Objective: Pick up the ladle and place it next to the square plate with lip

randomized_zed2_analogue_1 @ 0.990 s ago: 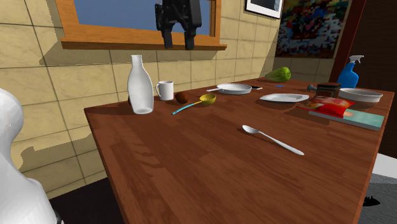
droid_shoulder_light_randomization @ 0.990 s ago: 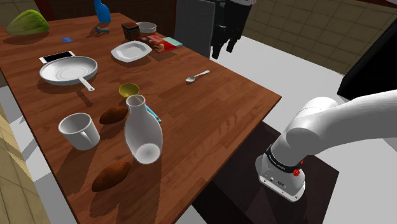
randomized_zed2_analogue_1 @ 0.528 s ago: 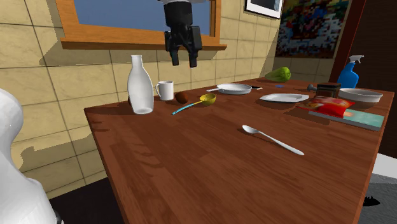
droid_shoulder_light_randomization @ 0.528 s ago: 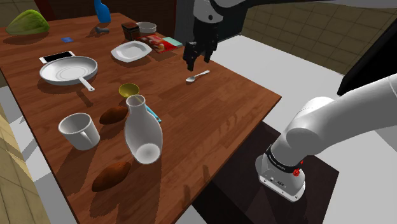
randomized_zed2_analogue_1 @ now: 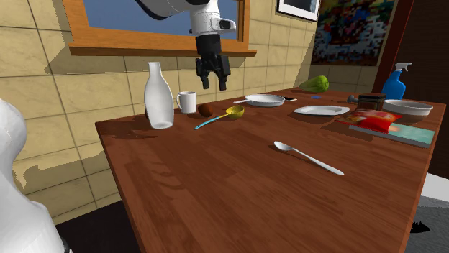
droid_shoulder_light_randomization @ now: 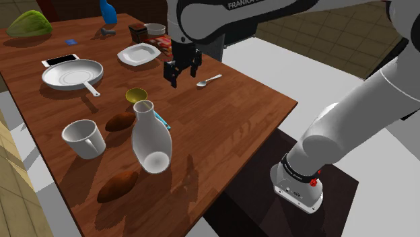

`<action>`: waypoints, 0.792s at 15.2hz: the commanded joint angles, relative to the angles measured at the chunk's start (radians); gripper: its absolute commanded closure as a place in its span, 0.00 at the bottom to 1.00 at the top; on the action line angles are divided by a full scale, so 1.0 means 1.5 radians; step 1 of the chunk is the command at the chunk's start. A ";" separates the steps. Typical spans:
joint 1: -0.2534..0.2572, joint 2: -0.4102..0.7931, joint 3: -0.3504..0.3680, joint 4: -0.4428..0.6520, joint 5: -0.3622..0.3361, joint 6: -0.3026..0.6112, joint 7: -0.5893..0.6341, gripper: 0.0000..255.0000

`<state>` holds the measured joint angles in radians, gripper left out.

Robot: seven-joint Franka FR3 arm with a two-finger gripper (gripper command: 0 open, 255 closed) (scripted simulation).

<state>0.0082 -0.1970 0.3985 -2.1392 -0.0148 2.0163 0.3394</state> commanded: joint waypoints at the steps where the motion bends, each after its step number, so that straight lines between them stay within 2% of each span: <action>1: 0.000 0.051 0.019 0.031 -0.031 0.011 0.037 0.00; 6: 0.019 0.195 0.049 0.127 -0.128 0.023 0.136 0.00; 12: 0.081 0.374 0.041 0.278 -0.240 -0.001 0.230 0.00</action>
<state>0.1128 0.3236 0.4645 -1.7600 -0.3498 2.0248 0.6647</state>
